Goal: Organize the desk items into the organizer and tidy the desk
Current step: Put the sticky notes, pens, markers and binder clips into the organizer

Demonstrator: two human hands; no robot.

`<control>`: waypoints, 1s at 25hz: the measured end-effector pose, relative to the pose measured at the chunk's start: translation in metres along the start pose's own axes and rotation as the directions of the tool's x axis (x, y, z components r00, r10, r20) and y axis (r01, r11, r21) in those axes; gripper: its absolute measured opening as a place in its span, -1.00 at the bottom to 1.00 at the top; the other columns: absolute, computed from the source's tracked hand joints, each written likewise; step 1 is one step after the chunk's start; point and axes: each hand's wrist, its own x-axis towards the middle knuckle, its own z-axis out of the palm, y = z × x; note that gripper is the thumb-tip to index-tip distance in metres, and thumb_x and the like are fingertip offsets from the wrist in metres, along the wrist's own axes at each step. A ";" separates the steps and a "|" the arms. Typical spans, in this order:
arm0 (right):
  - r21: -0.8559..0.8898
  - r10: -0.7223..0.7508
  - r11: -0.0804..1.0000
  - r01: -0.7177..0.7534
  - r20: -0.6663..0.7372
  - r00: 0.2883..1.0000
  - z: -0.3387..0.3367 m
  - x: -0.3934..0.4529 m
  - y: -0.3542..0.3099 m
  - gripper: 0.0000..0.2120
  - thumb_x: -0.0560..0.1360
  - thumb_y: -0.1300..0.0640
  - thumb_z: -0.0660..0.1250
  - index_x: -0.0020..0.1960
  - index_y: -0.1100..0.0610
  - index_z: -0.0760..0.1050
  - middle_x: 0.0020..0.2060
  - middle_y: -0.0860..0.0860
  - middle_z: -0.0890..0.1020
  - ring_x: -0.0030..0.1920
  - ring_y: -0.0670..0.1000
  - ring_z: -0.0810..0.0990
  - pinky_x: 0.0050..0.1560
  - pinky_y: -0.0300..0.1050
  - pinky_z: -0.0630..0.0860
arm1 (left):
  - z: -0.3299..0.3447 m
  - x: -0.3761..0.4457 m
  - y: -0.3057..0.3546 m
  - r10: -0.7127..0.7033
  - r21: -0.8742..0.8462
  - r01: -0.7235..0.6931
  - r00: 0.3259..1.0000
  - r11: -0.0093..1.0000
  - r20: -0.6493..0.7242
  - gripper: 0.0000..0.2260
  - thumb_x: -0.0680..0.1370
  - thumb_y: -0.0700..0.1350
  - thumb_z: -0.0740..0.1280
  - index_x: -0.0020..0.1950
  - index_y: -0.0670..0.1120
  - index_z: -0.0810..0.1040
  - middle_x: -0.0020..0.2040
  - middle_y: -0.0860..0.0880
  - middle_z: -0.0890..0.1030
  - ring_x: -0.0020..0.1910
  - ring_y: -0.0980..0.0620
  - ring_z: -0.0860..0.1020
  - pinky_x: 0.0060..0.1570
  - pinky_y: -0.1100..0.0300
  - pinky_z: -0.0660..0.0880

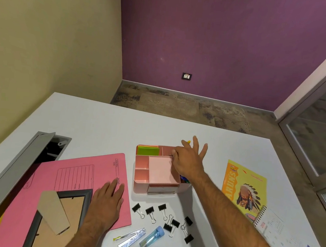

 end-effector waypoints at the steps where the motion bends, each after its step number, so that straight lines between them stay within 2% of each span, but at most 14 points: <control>1: 0.023 -0.006 1.000 0.006 -0.031 0.999 0.000 -0.004 0.000 -0.63 0.59 -0.12 0.07 0.30 -0.11 0.49 0.50 0.00 0.27 0.56 0.16 -0.09 0.41 0.38 -0.30 | 0.002 -0.002 -0.001 0.002 0.008 -0.002 1.000 1.000 0.008 -0.47 0.61 0.15 -0.13 0.57 0.03 0.05 0.59 -0.05 -0.02 0.56 -0.13 -0.01 0.44 -0.02 -0.13; 3: 0.168 0.036 0.986 -0.009 -0.161 0.986 0.001 -0.014 -0.001 -0.57 0.56 -0.11 0.02 0.33 -0.07 0.48 0.48 0.03 0.32 0.54 0.13 0.02 0.44 0.31 -0.16 | 0.004 -0.003 -0.002 -0.003 0.021 0.003 1.000 1.000 0.022 -0.43 0.57 0.15 -0.21 0.58 0.03 -0.06 0.59 -0.05 -0.13 0.56 -0.12 -0.10 0.41 -0.01 -0.23; 5: 0.350 0.104 0.936 0.023 -0.340 0.935 0.002 -0.030 -0.005 -0.58 0.51 -0.07 0.10 0.27 -0.01 0.53 0.40 0.02 0.43 0.45 0.09 0.22 0.38 0.23 0.14 | 0.004 -0.002 -0.001 -0.013 0.039 0.011 0.999 0.999 0.040 -0.48 0.64 0.14 -0.17 0.58 0.03 -0.12 0.58 -0.05 -0.18 0.56 -0.10 -0.15 0.41 -0.01 -0.25; 7: 0.475 0.091 0.866 0.156 -0.456 0.885 0.008 -0.049 -0.007 -0.68 0.48 0.01 0.23 0.19 0.04 0.56 0.24 -0.02 0.53 0.26 0.01 0.38 0.22 0.14 0.37 | 0.002 -0.001 0.001 -0.020 0.056 0.016 0.997 0.998 0.068 -0.49 0.66 0.12 -0.11 0.57 0.03 -0.15 0.58 -0.05 -0.21 0.56 -0.10 -0.18 0.44 -0.01 -0.24; 8: 0.536 0.051 0.813 0.226 -0.452 0.891 0.013 -0.061 -0.008 -0.72 0.47 0.05 0.28 0.16 0.04 0.55 0.16 -0.06 0.54 0.17 -0.03 0.43 0.16 0.08 0.44 | 0.002 -0.001 0.001 -0.023 0.059 0.018 0.997 0.998 0.080 -0.49 0.66 0.12 -0.10 0.58 0.04 -0.15 0.59 -0.04 -0.21 0.56 -0.10 -0.18 0.45 -0.03 -0.23; 10: 0.594 -0.123 0.730 0.339 -0.373 0.920 0.025 -0.090 -0.006 -0.76 0.44 0.08 0.36 0.11 0.05 0.57 0.04 -0.11 0.55 0.07 -0.10 0.49 0.08 -0.01 0.53 | 0.001 0.001 0.003 -0.025 0.060 0.019 0.995 0.998 0.094 -0.49 0.66 0.12 -0.08 0.58 0.04 -0.12 0.59 -0.04 -0.18 0.57 -0.09 -0.15 0.48 -0.07 -0.17; 11: 0.562 -0.250 0.724 0.400 -0.326 0.912 0.032 -0.105 -0.003 -0.76 0.42 0.08 0.38 0.08 0.05 0.57 0.00 -0.10 0.58 0.04 -0.11 0.51 0.04 -0.04 0.55 | 0.000 0.002 0.003 -0.025 0.065 0.019 0.995 0.998 0.099 -0.50 0.66 0.11 -0.07 0.58 0.04 -0.09 0.60 -0.04 -0.15 0.57 -0.09 -0.13 0.49 -0.08 -0.13; 13: 0.457 -0.493 0.730 0.508 -0.164 0.855 0.046 -0.128 0.004 -0.72 0.35 0.05 0.39 0.07 0.03 0.57 -0.05 -0.09 0.61 0.00 -0.09 0.51 -0.02 -0.09 0.54 | -0.004 0.003 0.005 -0.027 0.083 0.018 0.995 0.996 0.100 -0.51 0.66 0.11 -0.04 0.58 0.05 -0.02 0.60 -0.03 -0.08 0.57 -0.10 -0.05 0.49 -0.10 -0.04; 15: 0.348 -0.624 0.745 0.569 0.063 0.779 0.058 -0.141 0.010 -0.64 0.29 0.04 0.37 0.09 0.00 0.55 -0.07 -0.10 0.61 -0.05 -0.07 0.47 -0.09 -0.14 0.50 | -0.008 0.002 0.008 -0.023 0.096 0.016 0.997 0.995 0.080 -0.54 0.66 0.10 0.01 0.55 0.06 0.10 0.59 -0.03 0.07 0.54 -0.10 0.10 0.47 -0.08 0.10; 17: 0.224 -0.659 0.752 0.621 0.213 0.721 0.066 -0.147 0.013 -0.63 0.27 0.05 0.35 0.08 0.00 0.54 -0.09 -0.08 0.62 -0.08 -0.03 0.45 -0.16 -0.13 0.46 | -0.009 -0.002 0.009 -0.005 0.097 0.001 0.999 0.995 0.041 -0.59 0.65 0.07 0.07 0.50 0.05 0.23 0.53 -0.02 0.25 0.46 -0.08 0.26 0.40 -0.04 0.26; 20: 0.117 -0.646 0.759 0.641 0.266 0.716 0.076 -0.154 0.012 -0.74 0.33 0.10 0.31 0.01 0.03 0.53 -0.19 0.00 0.61 -0.13 0.00 0.42 -0.26 -0.13 0.34 | -0.010 -0.009 0.009 0.015 0.054 -0.015 1.000 0.998 -0.004 -0.65 0.63 0.04 0.14 0.42 0.05 0.38 0.43 -0.01 0.41 0.36 -0.07 0.38 0.30 -0.02 0.37; 22: 0.162 -0.641 0.767 0.621 0.239 0.729 0.076 -0.156 0.013 -0.78 0.34 0.08 0.27 -0.03 0.03 0.55 -0.23 -0.02 0.61 -0.16 -0.03 0.42 -0.26 -0.13 0.40 | -0.010 -0.012 0.009 0.024 0.039 -0.023 1.000 0.999 -0.009 -0.67 0.62 0.03 0.17 0.38 0.05 0.42 0.38 0.01 0.45 0.32 -0.06 0.41 0.27 -0.01 0.40; 25: 0.408 -0.580 0.765 0.499 0.098 0.809 0.055 -0.150 0.012 -0.82 0.38 0.05 0.24 -0.11 0.03 0.58 -0.26 -0.06 0.60 -0.19 -0.11 0.43 -0.21 -0.20 0.43 | -0.010 -0.015 0.005 0.071 -0.005 -0.071 0.997 0.997 -0.039 -0.71 0.60 0.04 0.19 0.30 0.06 0.49 0.29 0.04 0.52 0.24 -0.01 0.46 0.22 0.03 0.42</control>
